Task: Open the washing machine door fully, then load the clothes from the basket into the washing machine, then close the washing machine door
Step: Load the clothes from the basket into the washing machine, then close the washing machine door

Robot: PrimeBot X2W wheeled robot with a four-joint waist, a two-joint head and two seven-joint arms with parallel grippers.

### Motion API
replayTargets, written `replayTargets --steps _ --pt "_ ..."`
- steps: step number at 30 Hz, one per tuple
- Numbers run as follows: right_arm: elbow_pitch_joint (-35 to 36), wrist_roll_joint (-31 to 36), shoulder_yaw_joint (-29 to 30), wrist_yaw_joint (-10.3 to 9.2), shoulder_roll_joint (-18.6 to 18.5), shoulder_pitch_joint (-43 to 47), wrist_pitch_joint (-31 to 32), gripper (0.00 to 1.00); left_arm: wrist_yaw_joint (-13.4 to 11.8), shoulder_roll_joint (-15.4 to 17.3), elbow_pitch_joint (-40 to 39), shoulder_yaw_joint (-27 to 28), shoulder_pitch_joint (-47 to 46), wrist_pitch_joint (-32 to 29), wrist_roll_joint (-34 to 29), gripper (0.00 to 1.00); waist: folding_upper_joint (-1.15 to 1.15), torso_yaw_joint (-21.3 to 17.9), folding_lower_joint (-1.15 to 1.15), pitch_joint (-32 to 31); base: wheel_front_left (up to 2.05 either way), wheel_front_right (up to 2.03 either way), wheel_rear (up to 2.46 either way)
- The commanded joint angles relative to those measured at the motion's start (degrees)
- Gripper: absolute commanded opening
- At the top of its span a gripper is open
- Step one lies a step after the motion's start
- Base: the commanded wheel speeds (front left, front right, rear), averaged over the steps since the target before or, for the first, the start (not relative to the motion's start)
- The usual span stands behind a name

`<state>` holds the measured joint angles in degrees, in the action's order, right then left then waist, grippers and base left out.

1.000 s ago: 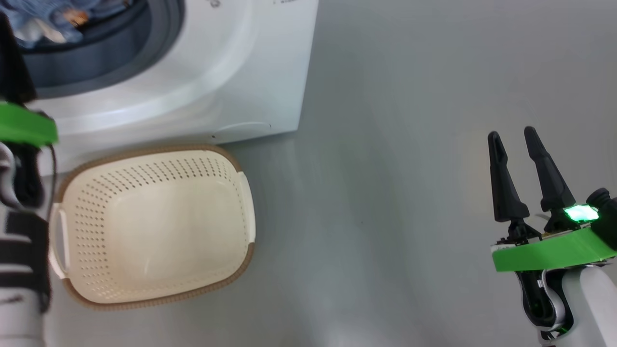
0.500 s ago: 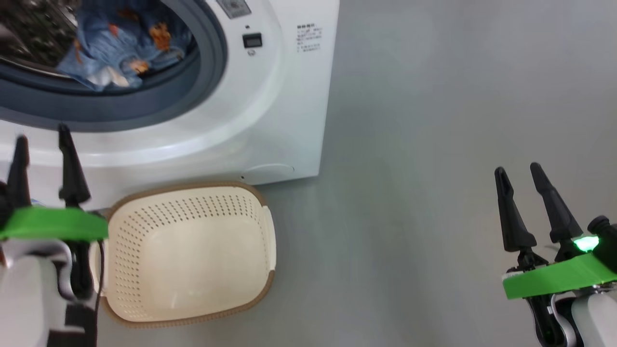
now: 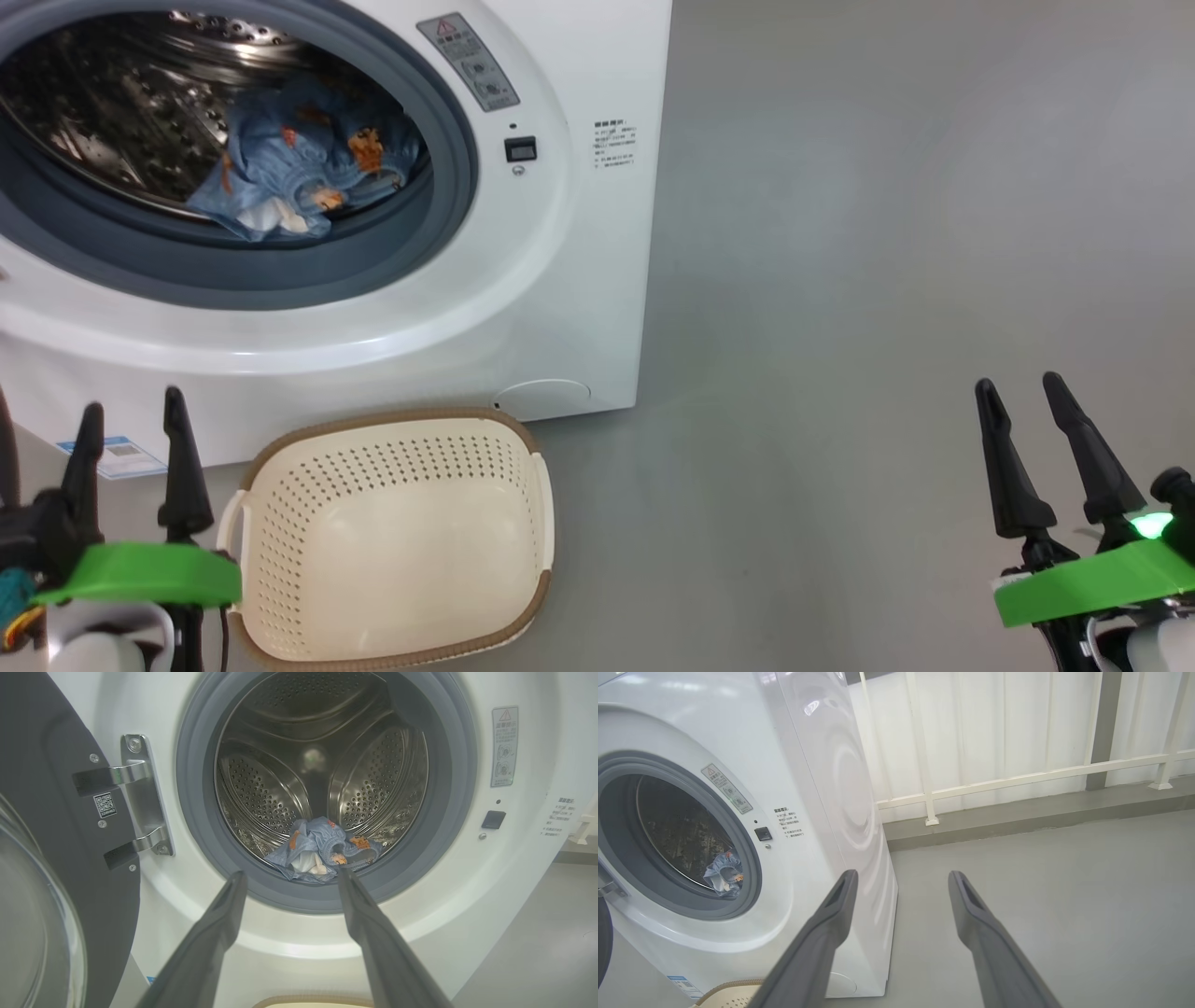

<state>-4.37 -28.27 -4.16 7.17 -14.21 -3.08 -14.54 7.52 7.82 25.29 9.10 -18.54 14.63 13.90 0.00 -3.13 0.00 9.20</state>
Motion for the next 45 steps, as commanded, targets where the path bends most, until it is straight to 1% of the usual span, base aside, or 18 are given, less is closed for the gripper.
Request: replayTargets --steps 1,10,16,22,38,45 --pt "1.5 -0.4 -0.5 0.32 -1.4 0.7 -0.5 1.0 0.0 1.4 -2.3 1.6 0.9 0.4 -0.8 1.0 0.0 0.3 0.0 -0.9 0.0 0.0 0.0" --pt "1.8 -0.4 1.1 0.32 -1.8 3.5 -0.5 1.0 0.0 0.3 -5.0 1.5 6.4 0.4 -1.1 1.0 0.0 1.1 0.0 -2.8 0.0 0.0 0.0" --pt "1.7 -0.4 1.5 0.32 -1.7 4.9 -0.5 1.0 0.0 -0.8 -6.8 2.3 10.1 0.4 -0.9 1.0 0.0 1.2 0.0 -4.3 0.0 0.0 0.0" --pt "1.7 -0.4 2.0 0.32 -1.4 6.5 -0.5 1.0 0.0 -1.4 -7.9 1.4 13.0 0.4 -1.2 1.0 0.0 1.5 0.0 -5.7 0.0 0.0 0.0" --pt "1.9 -0.5 2.1 0.32 -1.7 7.5 -0.5 1.0 0.0 -1.2 -9.0 1.1 14.1 0.4 -0.7 1.0 0.0 1.5 0.0 -6.6 0.0 0.0 0.0" --pt "1.9 -0.6 1.9 0.32 -1.9 7.7 -0.5 1.0 0.0 -1.0 -7.7 0.3 14.4 0.4 0.3 1.0 0.0 1.6 0.0 -6.7 0.0 0.0 0.0"
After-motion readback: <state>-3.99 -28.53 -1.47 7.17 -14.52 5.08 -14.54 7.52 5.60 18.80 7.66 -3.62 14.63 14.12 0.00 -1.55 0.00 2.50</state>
